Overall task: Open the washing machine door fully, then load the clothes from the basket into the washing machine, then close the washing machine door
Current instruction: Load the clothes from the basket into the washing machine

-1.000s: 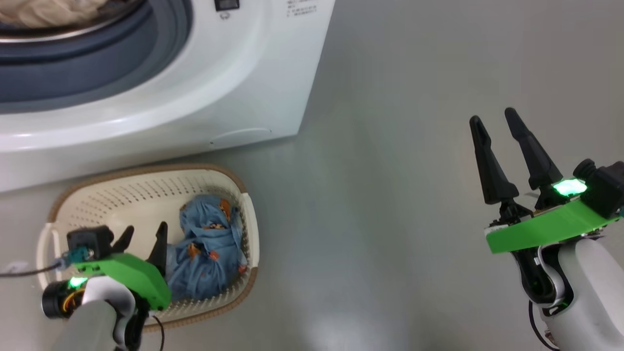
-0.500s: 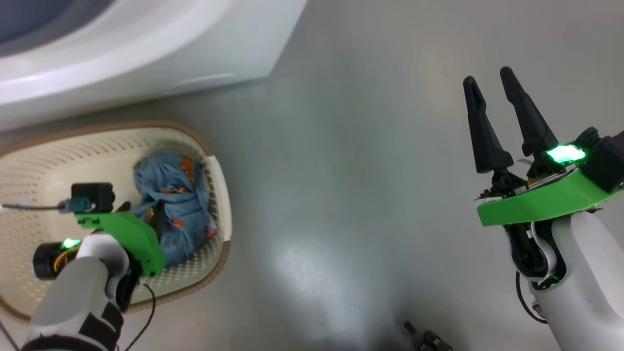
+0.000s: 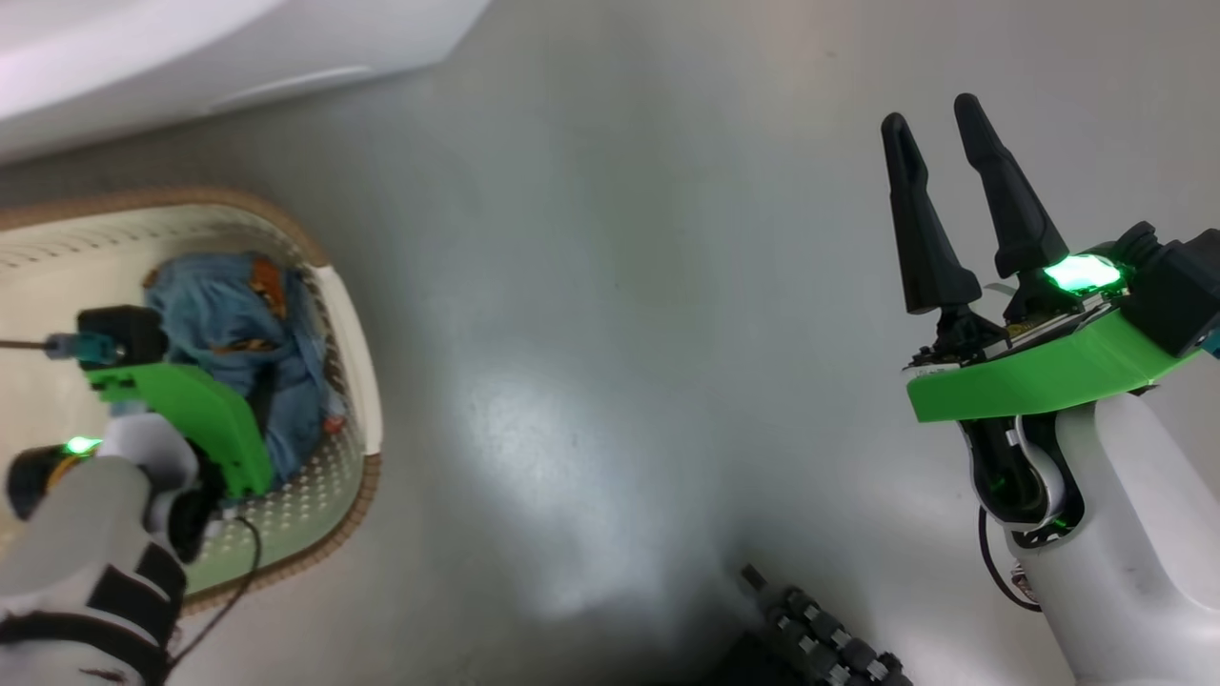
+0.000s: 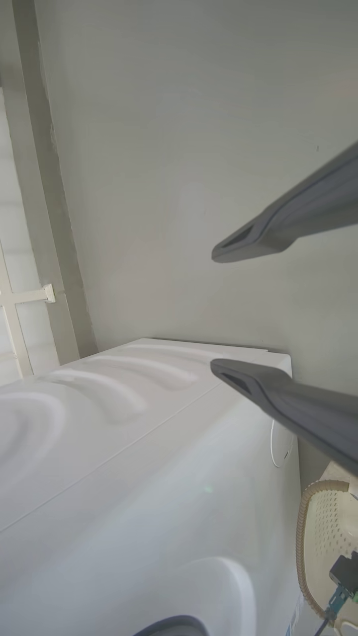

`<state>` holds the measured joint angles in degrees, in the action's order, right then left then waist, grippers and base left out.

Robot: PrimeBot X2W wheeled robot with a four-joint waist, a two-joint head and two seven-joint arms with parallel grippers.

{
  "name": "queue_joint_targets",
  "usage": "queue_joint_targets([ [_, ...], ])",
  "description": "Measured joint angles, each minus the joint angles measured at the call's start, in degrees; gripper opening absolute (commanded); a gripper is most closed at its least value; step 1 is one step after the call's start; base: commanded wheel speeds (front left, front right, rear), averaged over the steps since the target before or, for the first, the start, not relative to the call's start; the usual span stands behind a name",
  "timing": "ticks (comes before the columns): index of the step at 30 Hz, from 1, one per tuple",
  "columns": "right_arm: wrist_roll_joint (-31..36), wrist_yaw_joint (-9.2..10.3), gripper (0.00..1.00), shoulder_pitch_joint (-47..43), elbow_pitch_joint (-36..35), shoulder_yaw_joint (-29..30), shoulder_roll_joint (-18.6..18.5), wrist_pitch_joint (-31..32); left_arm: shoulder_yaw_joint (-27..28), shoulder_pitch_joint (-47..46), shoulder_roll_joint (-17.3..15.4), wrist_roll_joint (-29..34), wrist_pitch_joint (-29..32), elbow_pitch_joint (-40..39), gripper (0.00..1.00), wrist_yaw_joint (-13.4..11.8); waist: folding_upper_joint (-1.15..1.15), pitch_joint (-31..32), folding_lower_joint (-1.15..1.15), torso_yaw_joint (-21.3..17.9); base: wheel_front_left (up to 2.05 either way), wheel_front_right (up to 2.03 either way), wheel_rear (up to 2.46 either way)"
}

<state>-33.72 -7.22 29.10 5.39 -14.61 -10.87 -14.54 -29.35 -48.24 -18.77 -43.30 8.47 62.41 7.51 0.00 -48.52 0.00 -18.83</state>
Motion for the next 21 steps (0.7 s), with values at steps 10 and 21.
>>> queue_joint_targets([
  [10,0.0,0.0,1.0,0.9,-0.1,-0.3,1.0,0.0,-1.8,-5.0,-1.6,0.0,4.2,6.6,1.0,0.0,0.0,-3.9,0.0,-2.7,0.0,0.0,0.0],
  [21,0.0,0.0,1.0,1.2,0.0,-0.4,1.3,0.0,-2.3,-7.0,-0.9,0.6,1.5,9.4,0.0,-2.5,0.0,-4.9,0.0,-3.1,0.0,0.0,0.0],
])
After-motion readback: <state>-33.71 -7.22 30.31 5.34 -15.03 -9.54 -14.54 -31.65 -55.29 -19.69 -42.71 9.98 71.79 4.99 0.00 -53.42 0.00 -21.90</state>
